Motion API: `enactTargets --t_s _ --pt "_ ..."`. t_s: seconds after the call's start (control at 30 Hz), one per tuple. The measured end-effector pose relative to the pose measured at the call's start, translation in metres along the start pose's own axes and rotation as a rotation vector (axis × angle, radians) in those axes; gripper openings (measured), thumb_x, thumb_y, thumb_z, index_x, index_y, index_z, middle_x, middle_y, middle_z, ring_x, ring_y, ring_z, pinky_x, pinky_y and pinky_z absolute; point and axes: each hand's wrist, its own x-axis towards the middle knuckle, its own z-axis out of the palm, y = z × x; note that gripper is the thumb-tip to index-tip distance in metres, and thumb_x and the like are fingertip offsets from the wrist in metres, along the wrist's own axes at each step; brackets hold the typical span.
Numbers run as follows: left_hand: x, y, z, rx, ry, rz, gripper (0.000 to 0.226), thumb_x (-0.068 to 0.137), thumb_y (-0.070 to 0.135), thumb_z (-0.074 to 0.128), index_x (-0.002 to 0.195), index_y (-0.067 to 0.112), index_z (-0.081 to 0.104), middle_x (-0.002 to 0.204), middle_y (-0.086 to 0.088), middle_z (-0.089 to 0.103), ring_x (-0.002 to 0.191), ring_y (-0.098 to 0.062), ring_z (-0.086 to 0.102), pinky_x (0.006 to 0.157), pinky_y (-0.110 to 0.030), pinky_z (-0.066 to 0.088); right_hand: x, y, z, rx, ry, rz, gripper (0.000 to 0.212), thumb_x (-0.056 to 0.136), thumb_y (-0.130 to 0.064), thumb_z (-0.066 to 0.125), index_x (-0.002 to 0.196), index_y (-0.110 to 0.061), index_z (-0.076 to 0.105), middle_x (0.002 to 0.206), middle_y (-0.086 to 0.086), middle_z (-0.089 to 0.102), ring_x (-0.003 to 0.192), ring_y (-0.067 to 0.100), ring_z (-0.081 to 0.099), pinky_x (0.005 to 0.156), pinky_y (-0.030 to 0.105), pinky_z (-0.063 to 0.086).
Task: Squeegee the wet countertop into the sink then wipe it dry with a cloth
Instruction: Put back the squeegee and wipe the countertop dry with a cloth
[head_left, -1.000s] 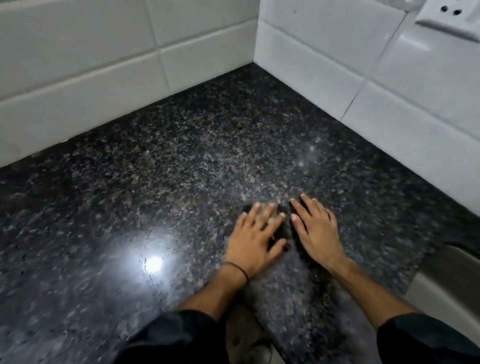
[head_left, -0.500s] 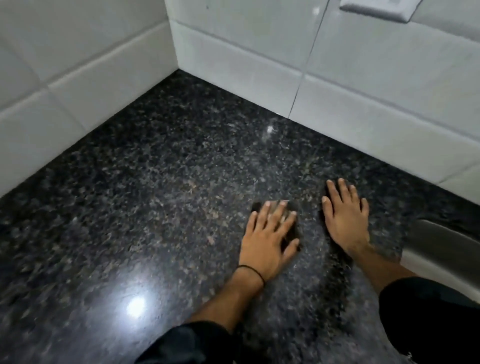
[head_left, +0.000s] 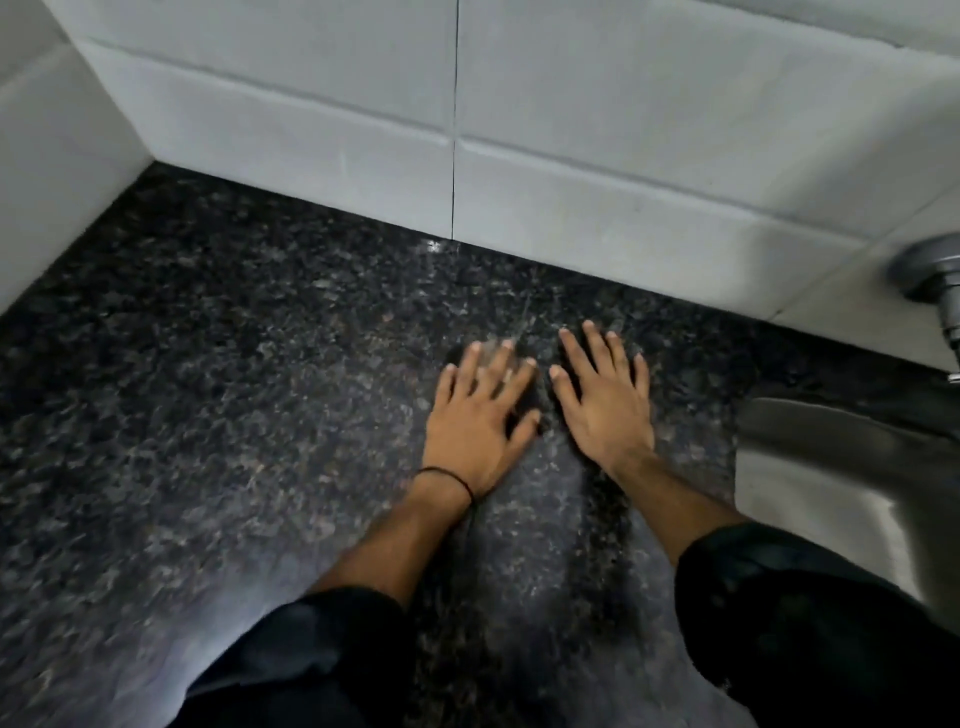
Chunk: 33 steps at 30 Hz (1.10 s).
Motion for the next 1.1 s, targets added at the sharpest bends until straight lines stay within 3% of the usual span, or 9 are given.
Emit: enactTargets --t_s 0.07,0.13,0.23,0.33,0.43,0.53,0.63,0.83,1.1 --pt "0.017 -0.022 -0.005 0.017 -0.015 0.145 0.062 0.094 0.063 0.031 0.152 0.039 0.026 0.164 0.007 0.018 0.152 -0.025 0.011 0.120 -0.049 0.020 0.001 0.004 0.001 0.018 0.014 -0.004 0.054 0.103 -0.054 0.020 0.154 -0.039 0.021 0.165 -0.009 0.014 0.152 0.019 0.009 0.121 0.049 0.007" --pt "0.050 -0.071 -0.015 0.067 0.040 0.096 0.062 0.093 0.064 0.032 0.150 0.037 0.029 0.162 0.003 0.023 0.150 -0.029 0.018 0.116 -0.054 0.027 0.003 0.005 0.002 0.027 0.014 0.006 0.053 0.103 -0.053 0.019 0.154 -0.039 0.021 0.165 -0.009 0.013 0.152 0.018 0.009 0.122 0.049 0.007" --pt "0.103 -0.150 -0.040 0.049 0.073 -0.289 0.065 0.094 0.062 0.031 0.151 0.031 0.030 0.163 -0.004 0.021 0.149 -0.035 0.015 0.116 -0.057 0.023 0.004 0.002 0.002 0.020 0.028 0.010 0.052 0.104 -0.051 0.019 0.154 -0.038 0.022 0.165 -0.009 0.014 0.152 0.018 0.009 0.122 0.049 0.007" --pt "0.139 -0.143 -0.040 -0.020 0.106 -0.565 0.065 0.098 0.055 0.031 0.155 0.027 0.021 0.165 -0.007 0.008 0.150 -0.038 0.002 0.119 -0.059 0.008 0.004 0.002 0.002 0.004 0.030 0.014 0.052 0.103 -0.048 0.022 0.154 -0.037 0.023 0.165 -0.008 0.015 0.152 0.018 0.009 0.122 0.049 0.008" --pt "0.154 -0.076 -0.025 -0.013 0.068 -0.452 0.066 0.098 0.055 0.028 0.157 0.029 0.013 0.165 -0.009 -0.001 0.150 -0.040 -0.004 0.118 -0.059 0.001 0.007 0.001 0.002 -0.001 0.019 0.019 0.052 0.103 -0.045 0.021 0.155 -0.038 0.021 0.165 -0.009 0.013 0.152 0.018 0.008 0.122 0.049 0.006" --pt "0.132 -0.016 -0.008 0.007 -0.022 -0.076 0.063 0.098 0.059 0.025 0.155 0.036 0.013 0.166 -0.002 -0.001 0.152 -0.033 -0.003 0.120 -0.057 0.003 0.006 0.003 0.002 -0.011 0.020 0.017 0.053 0.102 -0.043 0.022 0.155 -0.037 0.023 0.165 -0.009 0.014 0.152 0.017 0.009 0.121 0.049 0.007" --pt "0.115 -0.023 -0.005 0.036 -0.077 0.244 0.063 0.094 0.065 0.028 0.152 0.041 0.022 0.165 0.008 0.011 0.152 -0.024 0.006 0.120 -0.053 0.016 0.001 0.004 0.005 -0.011 0.016 0.016 0.053 0.101 -0.041 0.023 0.154 -0.036 0.025 0.165 -0.009 0.015 0.152 0.017 0.010 0.121 0.049 0.007" --pt "0.134 -0.116 -0.030 -0.020 0.071 -0.289 0.063 0.095 0.063 0.033 0.151 0.037 0.027 0.165 0.003 0.011 0.151 -0.031 0.006 0.119 -0.056 0.012 0.009 0.003 0.005 -0.004 0.027 0.018 0.052 0.102 -0.040 0.024 0.154 -0.038 0.022 0.165 -0.010 0.014 0.152 0.017 0.009 0.121 0.049 0.007" --pt "0.016 0.004 0.003 -0.017 0.022 -0.063 0.061 0.097 0.061 0.029 0.153 0.040 0.021 0.165 0.007 0.008 0.153 -0.024 0.002 0.121 -0.048 0.009 0.007 0.002 0.005 -0.003 0.071 0.013 0.050 0.102 -0.036 0.027 0.152 -0.035 0.031 0.162 -0.007 0.025 0.150 0.020 0.019 0.119 0.051 0.013"
